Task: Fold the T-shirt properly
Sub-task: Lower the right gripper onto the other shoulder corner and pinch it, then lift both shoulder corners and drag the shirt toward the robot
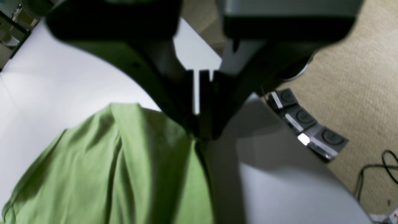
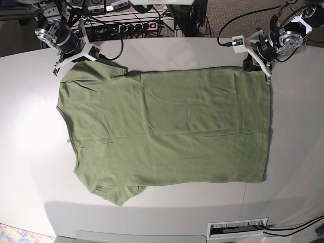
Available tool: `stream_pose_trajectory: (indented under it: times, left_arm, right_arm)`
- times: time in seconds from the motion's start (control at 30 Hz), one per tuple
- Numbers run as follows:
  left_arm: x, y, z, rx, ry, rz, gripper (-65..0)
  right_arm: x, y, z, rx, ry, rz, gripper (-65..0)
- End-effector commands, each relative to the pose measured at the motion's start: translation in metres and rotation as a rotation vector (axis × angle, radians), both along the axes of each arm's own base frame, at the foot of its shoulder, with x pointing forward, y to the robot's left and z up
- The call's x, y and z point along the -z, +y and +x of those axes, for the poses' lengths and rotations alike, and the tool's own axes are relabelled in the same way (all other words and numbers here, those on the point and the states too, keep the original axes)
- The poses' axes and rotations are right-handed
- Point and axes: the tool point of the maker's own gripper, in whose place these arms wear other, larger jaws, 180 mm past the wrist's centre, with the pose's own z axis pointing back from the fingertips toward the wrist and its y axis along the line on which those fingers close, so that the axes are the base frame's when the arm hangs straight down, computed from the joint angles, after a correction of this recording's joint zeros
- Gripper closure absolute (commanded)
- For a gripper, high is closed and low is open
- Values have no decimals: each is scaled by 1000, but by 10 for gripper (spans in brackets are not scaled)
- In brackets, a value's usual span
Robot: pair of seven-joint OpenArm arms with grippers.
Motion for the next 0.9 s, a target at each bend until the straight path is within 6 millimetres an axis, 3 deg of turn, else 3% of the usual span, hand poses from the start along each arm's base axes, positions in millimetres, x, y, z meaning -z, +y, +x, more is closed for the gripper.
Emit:
stream_pose_trajectory:
  times: [0.0, 0.23, 0.57, 0.7, 0.87]
  left_arm:
    - [-2, 5, -2, 0, 6, 22, 0]
    - [-14, 8, -30, 35, -11, 73, 0]
    - [-41, 10, -58, 82, -109, 160, 0]
    - [-62, 13, -56, 116, -229, 208, 0]
    - [-85, 5, -39, 143, -391, 188, 0]
  right_arm:
    - [-7, -4, 2, -4, -10, -33, 0]
    - [-25, 12, -18, -36, -1, -44, 0]
    - [-65, 3, -42, -8, -16, -76, 0]
    - [-71, -9, -46, 12, -17, -107, 0]
    - [-80, -7, -28, 15, -80, -76, 0]
